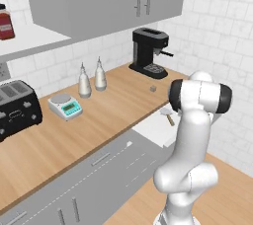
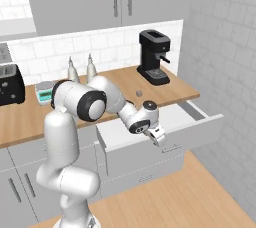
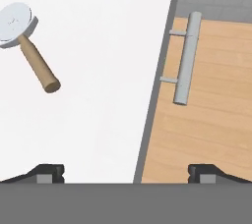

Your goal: Pick the pizza cutter from the drawer and place it on the counter.

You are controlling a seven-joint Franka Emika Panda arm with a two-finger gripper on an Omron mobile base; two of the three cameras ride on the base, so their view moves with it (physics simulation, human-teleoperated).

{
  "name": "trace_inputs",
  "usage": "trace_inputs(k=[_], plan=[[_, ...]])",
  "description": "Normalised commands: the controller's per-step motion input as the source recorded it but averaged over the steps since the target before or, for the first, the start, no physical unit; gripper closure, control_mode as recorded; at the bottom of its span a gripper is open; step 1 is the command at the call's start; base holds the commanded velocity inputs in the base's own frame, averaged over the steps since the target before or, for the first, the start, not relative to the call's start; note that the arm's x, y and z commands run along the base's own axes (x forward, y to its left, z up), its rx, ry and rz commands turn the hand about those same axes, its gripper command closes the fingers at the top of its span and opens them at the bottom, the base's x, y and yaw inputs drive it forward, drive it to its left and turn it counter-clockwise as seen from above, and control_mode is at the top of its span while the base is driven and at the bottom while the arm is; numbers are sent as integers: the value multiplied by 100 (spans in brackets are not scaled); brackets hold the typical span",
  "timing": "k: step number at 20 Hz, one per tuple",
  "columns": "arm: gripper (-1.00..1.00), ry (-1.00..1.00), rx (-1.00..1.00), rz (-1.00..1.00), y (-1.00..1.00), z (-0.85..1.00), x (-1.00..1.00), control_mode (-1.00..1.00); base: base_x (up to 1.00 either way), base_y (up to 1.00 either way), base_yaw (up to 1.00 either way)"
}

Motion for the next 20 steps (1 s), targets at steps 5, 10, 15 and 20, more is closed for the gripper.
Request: trace_inputs(k=[5, 10, 15, 20], plan=[[-100, 0, -3, 0, 0, -24, 6, -100, 0, 0, 0], [-100, 0, -2, 0, 0, -13, 1, -100, 0, 0, 0], [-100, 1, 0, 0, -17, 0, -41, -100, 0, 0, 0], [-100, 6, 6, 0, -45, 11, -91, -100, 0, 0, 0]])
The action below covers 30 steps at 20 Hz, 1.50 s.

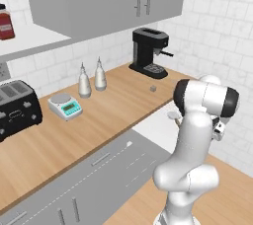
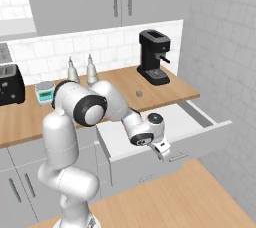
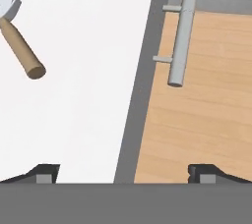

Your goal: Pick the pizza cutter from the drawer and place it on the counter.

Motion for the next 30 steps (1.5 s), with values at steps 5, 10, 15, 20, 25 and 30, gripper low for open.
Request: trace_inputs(k=[5, 10, 15, 20, 25, 30], plan=[[-100, 13, 6, -1, -51, 14, -99, -100, 0, 0, 0], [-100, 21, 5, -5, -52, 17, -99, -100, 0, 0, 0], [-100, 28, 6, -8, -41, 47, -73, -100, 0, 0, 0], [-100, 12, 1, -4, 5, 98, 19, -100, 0, 0, 0], [-100, 0, 0, 20, 16, 71, 79, -100, 0, 0, 0], [-100, -1, 7, 51, -22, 3, 45, -100, 0, 0, 0]])
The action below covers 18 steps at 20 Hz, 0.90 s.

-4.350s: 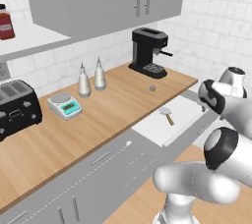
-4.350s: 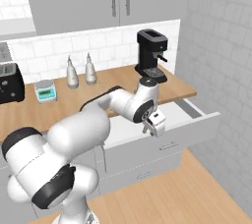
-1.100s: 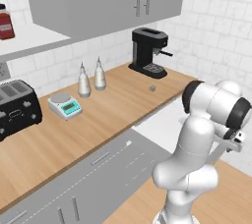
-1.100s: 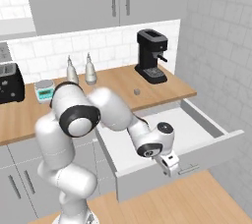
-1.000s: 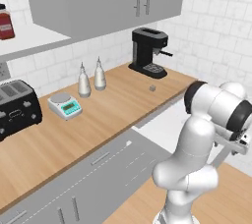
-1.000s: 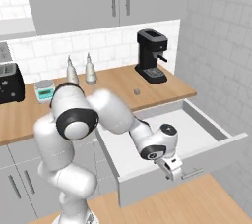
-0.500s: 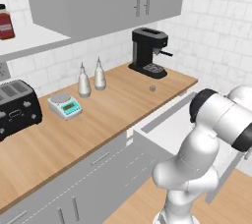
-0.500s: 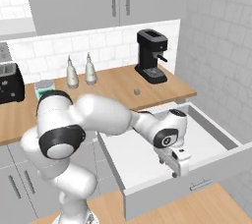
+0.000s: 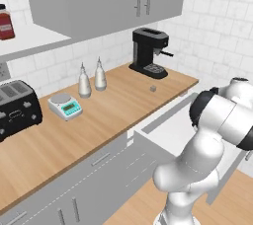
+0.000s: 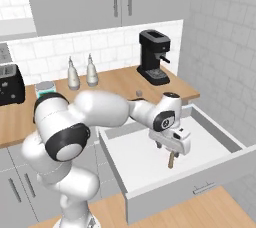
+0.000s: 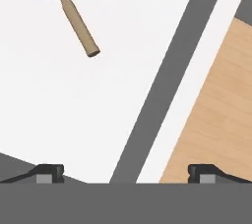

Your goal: Pick the pizza cutter from the drawer and place it on the counter.

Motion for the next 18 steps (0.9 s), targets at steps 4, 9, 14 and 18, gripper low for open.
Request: trace_inputs(k=[4, 9, 14, 18], plan=[[-100, -6, 0, 28, -22, -25, 2, -100, 0, 0, 0], [-100, -2, 9, 19, -19, -24, 24, -100, 0, 0, 0], [-100, 0, 10, 13, 10, -18, 55, -100, 0, 0, 0], [-100, 8, 6, 10, 14, -41, 37, -100, 0, 0, 0]])
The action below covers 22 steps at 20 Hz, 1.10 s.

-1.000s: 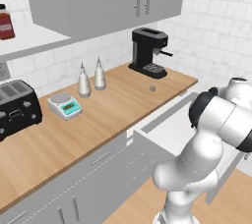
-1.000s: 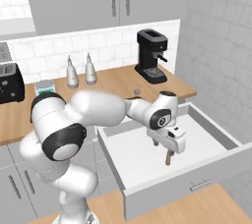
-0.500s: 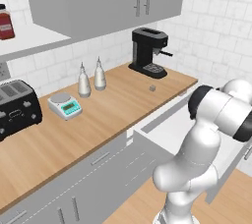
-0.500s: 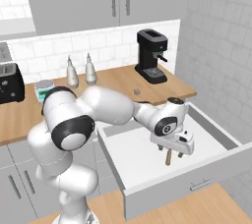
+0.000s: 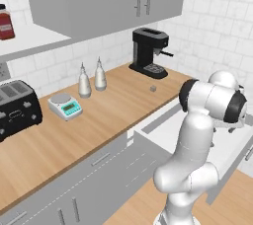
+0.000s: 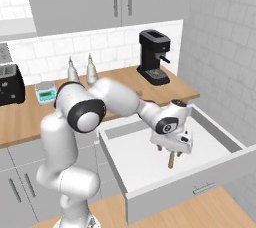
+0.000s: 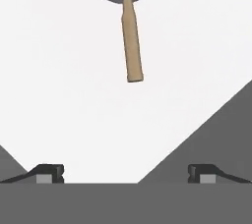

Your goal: Pick the pizza cutter from the drawer and place it on the counter.

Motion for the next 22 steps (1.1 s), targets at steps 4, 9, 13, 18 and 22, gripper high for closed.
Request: trace_inputs(k=[4, 9, 13, 18, 22], plan=[[-100, 9, 3, 9, 9, -57, 41, -100, 0, 0, 0], [-100, 10, 0, 8, 4, -58, 42, -100, 0, 0, 0], [-100, 5, 0, 4, -11, -58, 9, -100, 0, 0, 0], [-100, 0, 0, 2, -3, -40, 23, -100, 0, 0, 0], [-100, -3, 0, 0, -8, -36, 31, -100, 0, 0, 0]])
